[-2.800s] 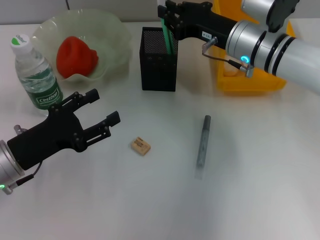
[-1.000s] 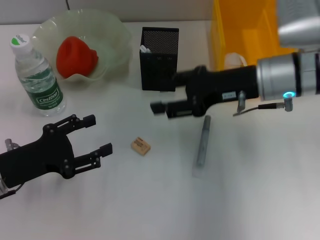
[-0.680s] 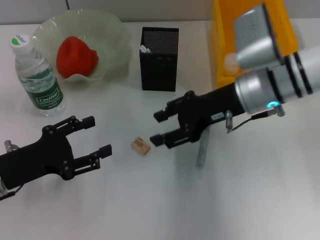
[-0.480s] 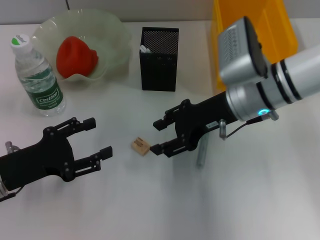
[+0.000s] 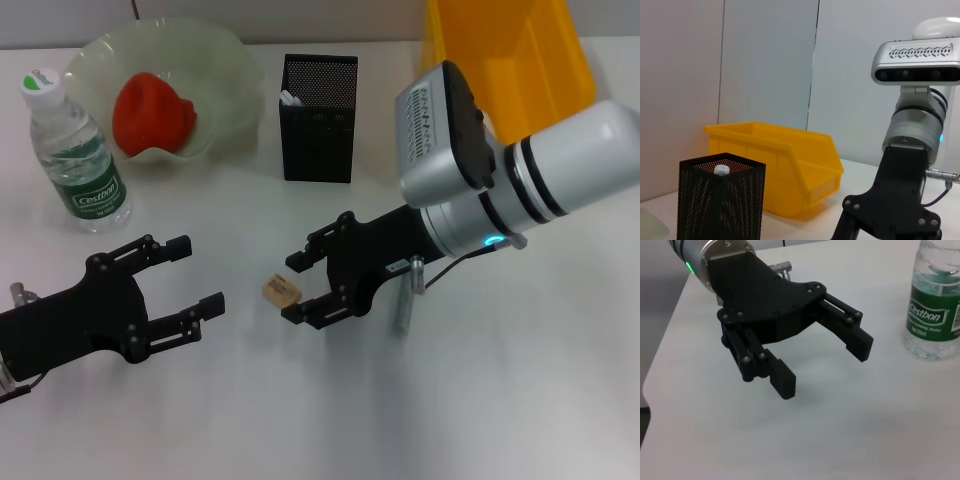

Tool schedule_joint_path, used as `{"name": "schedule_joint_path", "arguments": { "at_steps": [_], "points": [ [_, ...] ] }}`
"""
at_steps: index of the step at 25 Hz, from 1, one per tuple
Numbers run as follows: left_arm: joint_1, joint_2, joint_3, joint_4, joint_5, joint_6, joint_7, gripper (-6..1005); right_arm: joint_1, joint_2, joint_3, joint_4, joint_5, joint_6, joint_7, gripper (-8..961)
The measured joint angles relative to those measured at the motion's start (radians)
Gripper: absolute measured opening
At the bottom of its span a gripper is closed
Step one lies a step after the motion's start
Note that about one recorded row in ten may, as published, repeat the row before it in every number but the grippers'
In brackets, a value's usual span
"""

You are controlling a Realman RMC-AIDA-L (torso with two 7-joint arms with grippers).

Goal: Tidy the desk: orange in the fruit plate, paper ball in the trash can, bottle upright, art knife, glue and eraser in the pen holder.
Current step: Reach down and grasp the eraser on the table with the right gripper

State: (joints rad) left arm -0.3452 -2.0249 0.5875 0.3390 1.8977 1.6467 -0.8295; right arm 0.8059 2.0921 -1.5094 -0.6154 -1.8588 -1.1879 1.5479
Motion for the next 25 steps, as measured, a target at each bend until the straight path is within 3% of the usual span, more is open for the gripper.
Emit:
{"name": "schedule_joint_path", "arguments": {
  "at_steps": [25],
  "points": [
    [0.002,-0.006,0.002,0.0,0.012,-0.008,0.008,801,0.054,0.0,-0.235,0.058,0.164,0.21,-0.004,626]
  ]
}}
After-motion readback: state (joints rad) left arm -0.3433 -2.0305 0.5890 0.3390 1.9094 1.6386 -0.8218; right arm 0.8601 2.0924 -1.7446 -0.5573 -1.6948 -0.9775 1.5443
